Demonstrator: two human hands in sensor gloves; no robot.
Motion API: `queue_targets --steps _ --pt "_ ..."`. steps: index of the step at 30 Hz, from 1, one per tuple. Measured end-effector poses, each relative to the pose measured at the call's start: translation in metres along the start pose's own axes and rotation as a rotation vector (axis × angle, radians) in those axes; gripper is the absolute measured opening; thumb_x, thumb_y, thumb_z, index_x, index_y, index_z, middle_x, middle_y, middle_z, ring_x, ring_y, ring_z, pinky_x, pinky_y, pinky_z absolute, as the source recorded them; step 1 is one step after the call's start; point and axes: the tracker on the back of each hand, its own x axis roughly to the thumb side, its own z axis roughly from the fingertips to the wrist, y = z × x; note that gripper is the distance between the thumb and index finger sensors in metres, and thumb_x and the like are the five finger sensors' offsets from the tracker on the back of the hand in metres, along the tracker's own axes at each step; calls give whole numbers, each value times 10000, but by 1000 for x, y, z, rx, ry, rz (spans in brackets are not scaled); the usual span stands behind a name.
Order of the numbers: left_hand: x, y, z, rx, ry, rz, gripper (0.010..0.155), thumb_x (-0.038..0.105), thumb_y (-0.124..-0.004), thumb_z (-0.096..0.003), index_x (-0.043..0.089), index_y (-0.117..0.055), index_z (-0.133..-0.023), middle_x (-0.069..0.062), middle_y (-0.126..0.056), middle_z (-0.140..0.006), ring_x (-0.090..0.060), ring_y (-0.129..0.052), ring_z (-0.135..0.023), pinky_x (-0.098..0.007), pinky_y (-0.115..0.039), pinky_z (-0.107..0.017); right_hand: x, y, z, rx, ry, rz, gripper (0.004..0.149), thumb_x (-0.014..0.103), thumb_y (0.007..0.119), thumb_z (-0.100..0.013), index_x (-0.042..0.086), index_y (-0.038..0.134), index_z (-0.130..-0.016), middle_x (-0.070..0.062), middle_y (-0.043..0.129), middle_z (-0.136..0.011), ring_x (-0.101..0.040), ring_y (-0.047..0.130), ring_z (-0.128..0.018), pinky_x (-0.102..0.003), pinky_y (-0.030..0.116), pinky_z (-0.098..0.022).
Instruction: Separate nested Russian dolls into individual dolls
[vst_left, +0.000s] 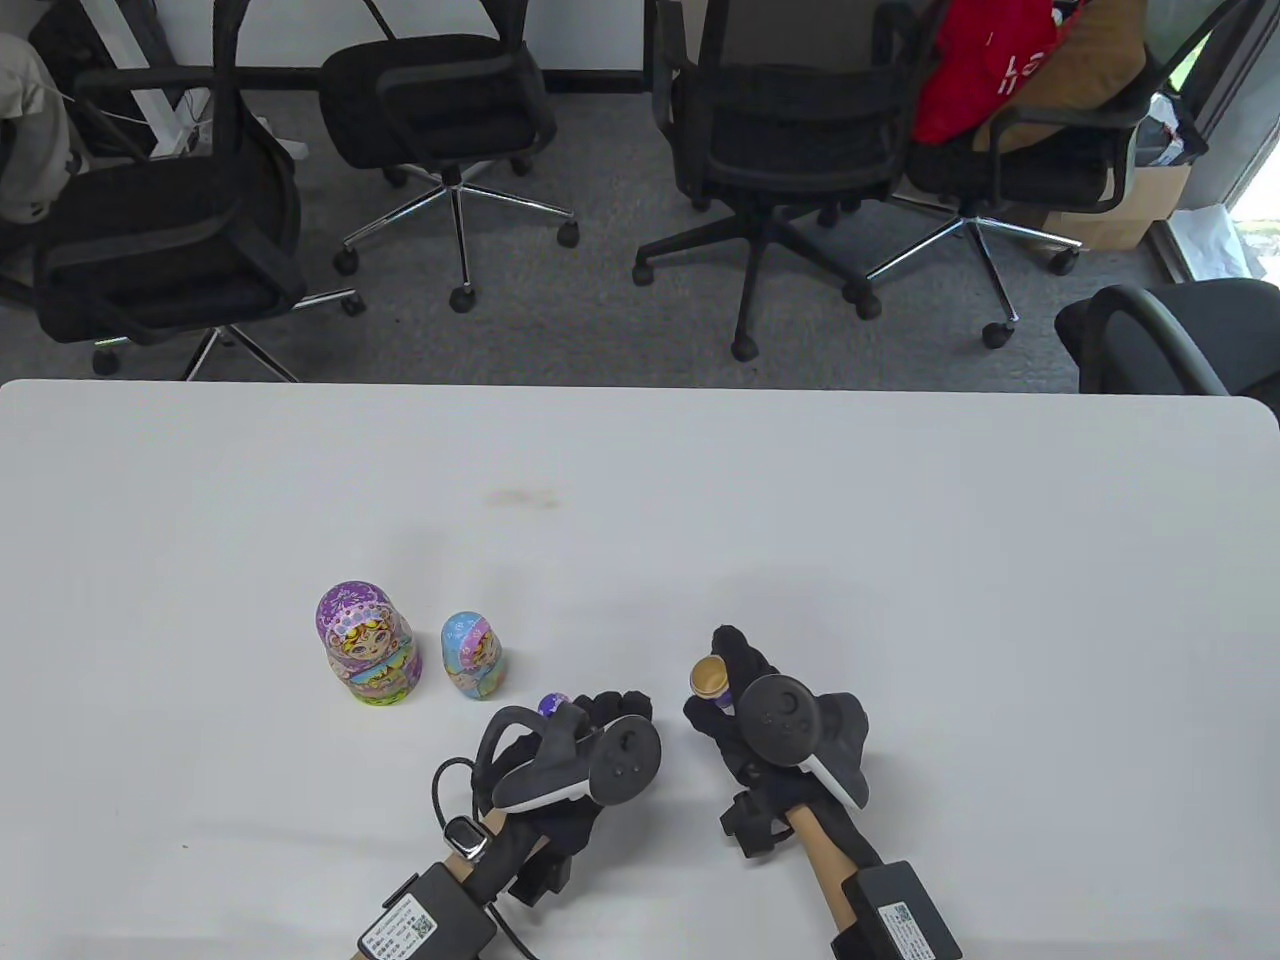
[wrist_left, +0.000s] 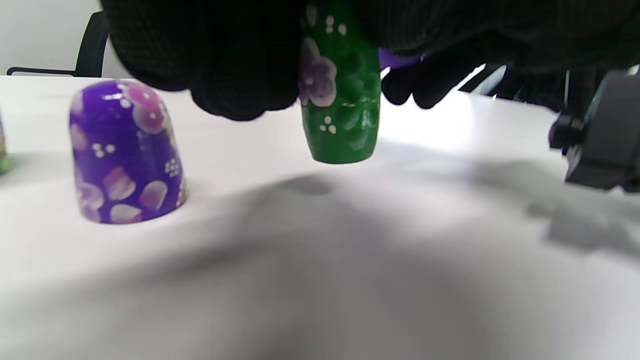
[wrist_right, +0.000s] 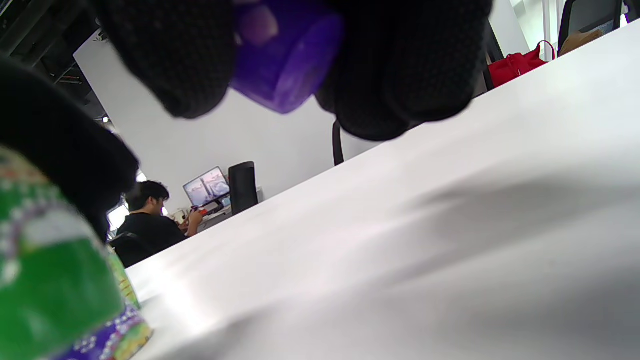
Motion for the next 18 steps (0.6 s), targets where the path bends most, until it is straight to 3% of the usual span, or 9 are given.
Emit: queue_targets --steps 10,18 --pt "6 -18 -6 -58 3 -84 589 409 -672 -574 98 -693 -1074 -145 -874 -946 -295 -956 -736 -388 -885 -486 1 2 0 8 -6 0 809 394 835 -424 17 495 -1054 -202 722 -990 -350 858 -752 -450 792 -583" --pt "3 -12 -4 -21 11 -54 623 442 -648 -570 107 -670 -1095 -144 -865 -963 -305 -949 -749 -397 -881 -495 2 2 1 11 -6 -11 809 398 824 -431 14 486 -1057 -205 715 -993 -358 852 -756 -457 786 -587"
